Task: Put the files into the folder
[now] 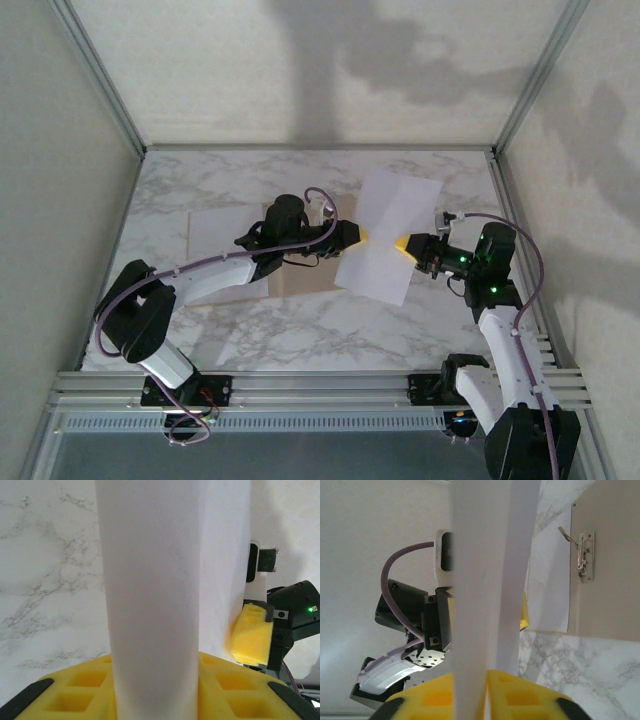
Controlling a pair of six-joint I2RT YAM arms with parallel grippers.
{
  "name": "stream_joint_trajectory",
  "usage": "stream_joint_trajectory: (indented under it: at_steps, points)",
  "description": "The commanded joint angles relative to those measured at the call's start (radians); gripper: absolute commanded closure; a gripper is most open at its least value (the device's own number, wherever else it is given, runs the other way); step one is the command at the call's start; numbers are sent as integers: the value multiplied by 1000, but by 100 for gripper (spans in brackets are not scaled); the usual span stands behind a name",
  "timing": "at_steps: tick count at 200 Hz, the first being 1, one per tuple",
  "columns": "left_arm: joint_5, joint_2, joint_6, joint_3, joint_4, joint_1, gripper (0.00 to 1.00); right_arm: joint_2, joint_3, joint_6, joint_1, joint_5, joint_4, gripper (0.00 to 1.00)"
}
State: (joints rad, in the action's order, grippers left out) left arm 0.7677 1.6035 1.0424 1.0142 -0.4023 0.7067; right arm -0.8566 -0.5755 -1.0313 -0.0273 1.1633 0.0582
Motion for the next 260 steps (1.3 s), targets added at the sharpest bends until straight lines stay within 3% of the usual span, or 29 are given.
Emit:
stream_joint_trajectory:
  at_steps: [1,26,51,77,102,159,207,260]
  points:
    - [24,-44,-14,24,-15,-8,65,0,-18,18,7,4,-12,91]
    - [21,-56,-25,21,-3,-8,61,2,-17,38,7,-10,-40,98]
    - [-1,-74,-47,20,35,-15,38,7,-47,154,7,-58,-187,100]
    - [-66,-105,-106,26,146,-24,22,6,-78,292,7,-133,-360,100]
    - [-219,-132,-181,44,342,-44,12,-3,-188,448,7,-351,-664,100]
    - [-509,-194,-232,-19,622,-138,10,-104,-425,654,7,-503,-901,100]
    - [-605,-297,-229,-126,675,-198,9,-270,-570,660,37,-485,-897,100]
    - [-609,-383,-211,-240,663,-255,8,-462,-753,630,211,-484,-848,100]
